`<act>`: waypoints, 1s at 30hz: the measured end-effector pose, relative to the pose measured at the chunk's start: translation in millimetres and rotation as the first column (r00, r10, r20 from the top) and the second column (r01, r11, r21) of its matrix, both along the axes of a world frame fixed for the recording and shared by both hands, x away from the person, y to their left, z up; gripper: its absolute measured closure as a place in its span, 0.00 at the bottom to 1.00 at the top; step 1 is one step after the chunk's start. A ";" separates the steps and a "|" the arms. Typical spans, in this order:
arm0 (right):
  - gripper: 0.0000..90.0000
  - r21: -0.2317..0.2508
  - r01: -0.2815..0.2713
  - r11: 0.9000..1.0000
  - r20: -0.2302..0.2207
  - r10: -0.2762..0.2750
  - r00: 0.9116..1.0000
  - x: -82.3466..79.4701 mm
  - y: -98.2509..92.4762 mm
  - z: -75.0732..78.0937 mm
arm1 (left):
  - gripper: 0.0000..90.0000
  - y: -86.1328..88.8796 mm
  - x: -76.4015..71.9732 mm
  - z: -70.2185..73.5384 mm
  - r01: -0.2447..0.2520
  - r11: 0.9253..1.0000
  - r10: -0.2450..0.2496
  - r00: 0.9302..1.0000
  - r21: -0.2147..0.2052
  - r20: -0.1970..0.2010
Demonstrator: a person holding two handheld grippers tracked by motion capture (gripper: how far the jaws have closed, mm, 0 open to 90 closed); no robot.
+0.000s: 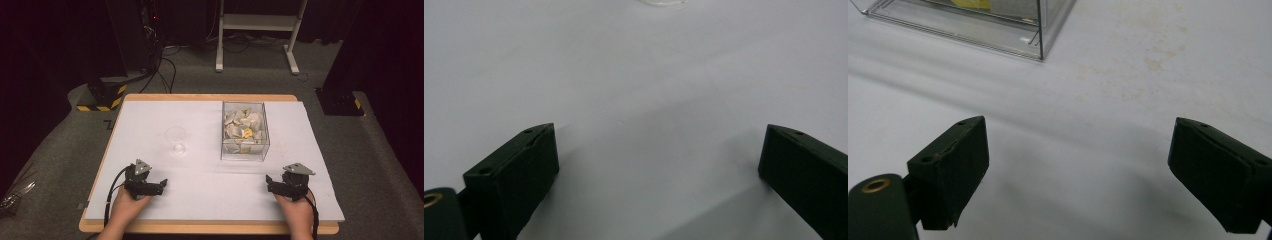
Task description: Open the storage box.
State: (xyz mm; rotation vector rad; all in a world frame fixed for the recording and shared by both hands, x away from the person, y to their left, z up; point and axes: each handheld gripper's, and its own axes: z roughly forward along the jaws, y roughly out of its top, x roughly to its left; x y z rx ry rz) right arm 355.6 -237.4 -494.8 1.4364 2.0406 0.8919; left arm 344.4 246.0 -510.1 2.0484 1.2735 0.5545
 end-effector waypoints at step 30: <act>0.15 -0.018 -0.156 0.988 0.048 0.156 0.987 -11.6 41.0 6.3 | 0.04 0.2 -0.2 0.0 -0.002 1.000 0.002 1.000 -0.004 -0.002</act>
